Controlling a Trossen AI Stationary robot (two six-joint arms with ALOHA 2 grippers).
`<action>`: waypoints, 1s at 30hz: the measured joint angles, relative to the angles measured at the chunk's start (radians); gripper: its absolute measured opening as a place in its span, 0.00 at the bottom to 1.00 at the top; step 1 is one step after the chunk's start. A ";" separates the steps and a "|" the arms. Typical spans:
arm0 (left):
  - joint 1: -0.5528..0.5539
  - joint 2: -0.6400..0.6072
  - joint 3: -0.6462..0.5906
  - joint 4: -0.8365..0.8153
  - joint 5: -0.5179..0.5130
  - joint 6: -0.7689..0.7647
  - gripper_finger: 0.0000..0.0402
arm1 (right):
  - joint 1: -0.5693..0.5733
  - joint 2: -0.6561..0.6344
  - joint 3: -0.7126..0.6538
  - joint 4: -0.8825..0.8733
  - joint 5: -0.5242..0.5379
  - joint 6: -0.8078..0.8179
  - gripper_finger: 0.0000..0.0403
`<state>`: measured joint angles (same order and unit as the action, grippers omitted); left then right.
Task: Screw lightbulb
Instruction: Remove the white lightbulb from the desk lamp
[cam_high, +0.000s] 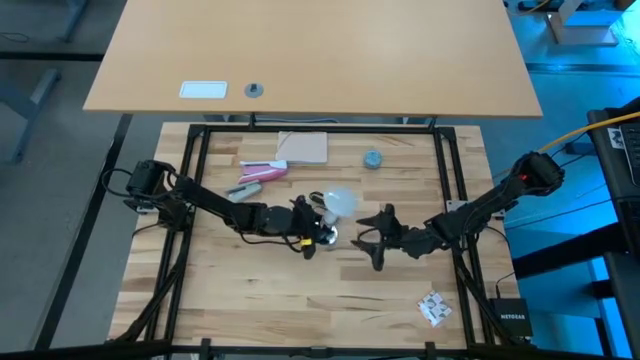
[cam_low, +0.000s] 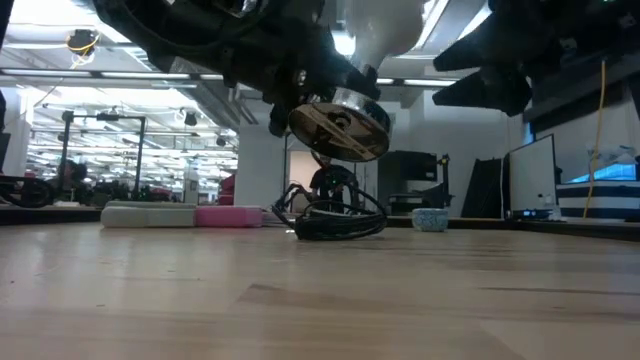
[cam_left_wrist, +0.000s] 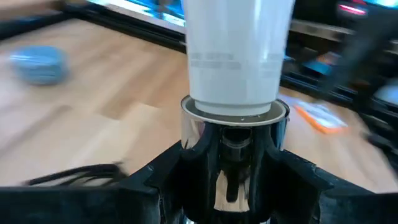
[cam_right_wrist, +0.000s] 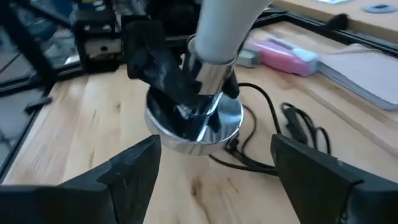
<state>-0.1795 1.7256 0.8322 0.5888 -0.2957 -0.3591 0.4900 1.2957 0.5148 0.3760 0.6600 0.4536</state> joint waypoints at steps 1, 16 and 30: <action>-0.003 0.000 0.000 0.000 -0.048 -0.011 0.44 | 0.000 0.000 0.000 0.000 0.015 0.014 0.76; -0.045 0.077 0.003 0.111 -0.479 -0.161 0.44 | -0.066 0.004 0.005 0.218 0.182 -0.044 0.70; -0.050 0.168 0.097 0.157 -0.480 -0.116 0.44 | -0.173 0.173 0.121 0.227 0.084 -0.066 0.70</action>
<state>-0.2293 1.8938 0.9291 0.7460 -0.7753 -0.4754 0.3172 1.4683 0.6355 0.6026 0.7438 0.3872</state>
